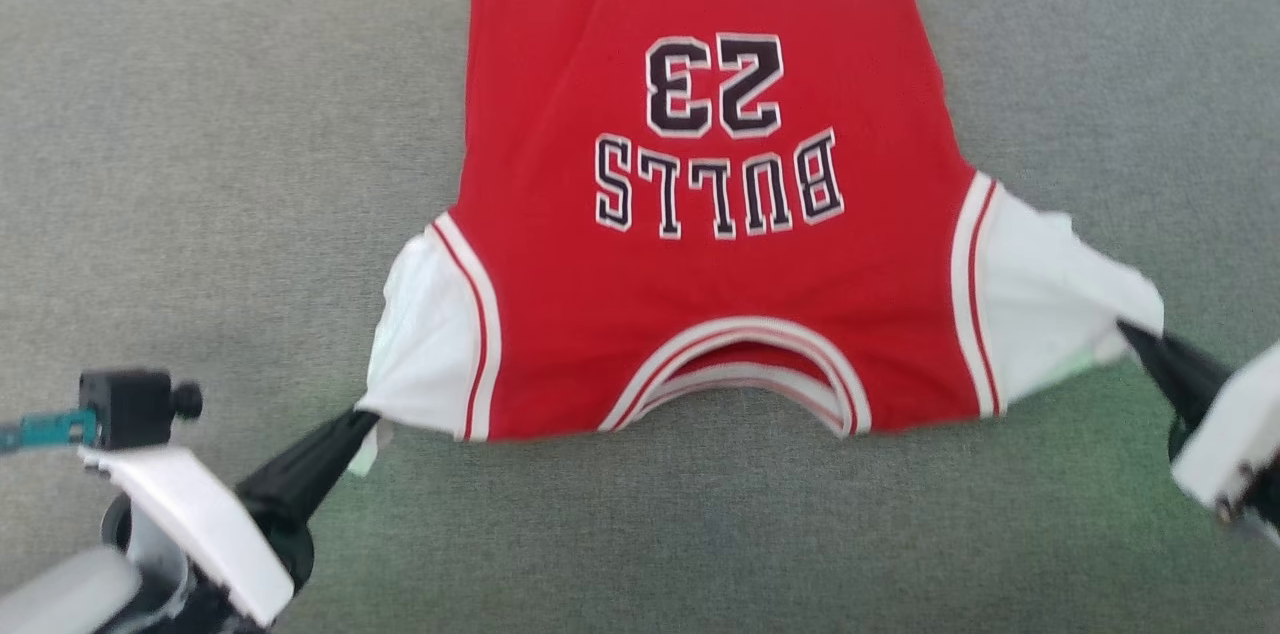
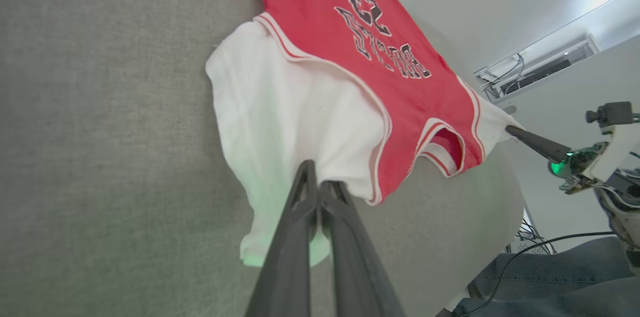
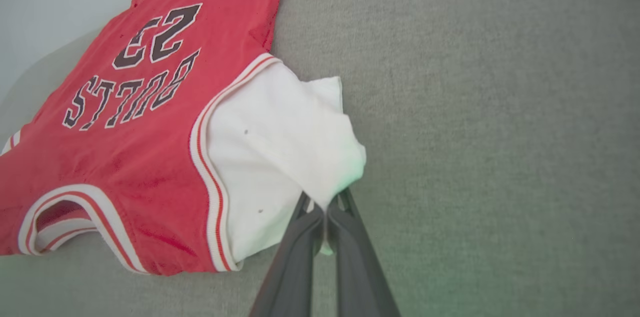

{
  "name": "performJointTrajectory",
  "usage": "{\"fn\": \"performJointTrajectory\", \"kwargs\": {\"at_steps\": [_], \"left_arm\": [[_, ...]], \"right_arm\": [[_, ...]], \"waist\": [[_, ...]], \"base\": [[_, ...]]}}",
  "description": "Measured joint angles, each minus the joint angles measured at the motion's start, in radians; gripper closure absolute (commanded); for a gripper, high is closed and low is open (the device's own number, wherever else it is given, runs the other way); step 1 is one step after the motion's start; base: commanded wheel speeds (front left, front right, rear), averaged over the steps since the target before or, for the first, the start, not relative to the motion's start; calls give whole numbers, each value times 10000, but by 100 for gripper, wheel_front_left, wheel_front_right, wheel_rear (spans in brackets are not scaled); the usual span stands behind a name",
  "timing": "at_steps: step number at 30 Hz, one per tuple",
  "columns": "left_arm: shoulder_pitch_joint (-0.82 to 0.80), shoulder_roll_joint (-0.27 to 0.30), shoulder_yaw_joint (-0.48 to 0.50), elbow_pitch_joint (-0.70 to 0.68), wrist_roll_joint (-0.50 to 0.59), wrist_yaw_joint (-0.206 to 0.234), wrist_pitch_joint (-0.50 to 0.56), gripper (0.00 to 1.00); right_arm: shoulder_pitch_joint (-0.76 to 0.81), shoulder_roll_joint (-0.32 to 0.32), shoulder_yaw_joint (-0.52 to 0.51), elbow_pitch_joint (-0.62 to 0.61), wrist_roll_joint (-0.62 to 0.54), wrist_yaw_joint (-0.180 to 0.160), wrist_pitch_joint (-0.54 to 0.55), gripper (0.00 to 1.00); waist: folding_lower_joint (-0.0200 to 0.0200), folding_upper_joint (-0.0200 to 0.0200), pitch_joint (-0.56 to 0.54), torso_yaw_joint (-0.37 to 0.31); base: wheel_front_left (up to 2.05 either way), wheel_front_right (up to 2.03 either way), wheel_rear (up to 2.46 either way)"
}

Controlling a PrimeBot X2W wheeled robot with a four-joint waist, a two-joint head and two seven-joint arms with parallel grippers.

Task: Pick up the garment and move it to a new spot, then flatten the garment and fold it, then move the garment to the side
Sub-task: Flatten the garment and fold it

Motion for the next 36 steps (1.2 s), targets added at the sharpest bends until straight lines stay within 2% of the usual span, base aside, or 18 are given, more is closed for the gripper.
{"fn": "performJointTrajectory", "kwargs": {"at_steps": [12,18,23,28,35,36], "left_arm": [[2146,851,65,-1244,56,0,-474,100],[3021,1053,727,-1685,213,0,-518,100],[3160,506,836,-1801,581,0,-518,100],[2916,-221,514,-1129,779,0,-412,100],[2539,-639,313,-378,796,0,-353,100],[2506,-677,282,-326,796,0,-355,100]], "right_arm": [[4239,1526,-2326,-4044,-353,0,2930,100],[4860,2150,-3070,-5173,-431,0,3509,100],[4414,2203,-2736,-4688,-671,0,3718,100],[3632,1674,-1783,-2918,-1323,0,3720,100],[3021,1446,-1091,-1770,-1574,2,3137,100],[2986,1446,-1028,-1664,-1576,4,3053,98]], "waist": [[0,0,-70,368],[0,0,55,494],[0,0,21,490],[0,0,14,353],[0,0,123,255],[0,0,124,252]], "base": [[0,0,0],[0,0,0],[0,0,0],[0,0,0],[0,0,0],[0,0,0]]}}
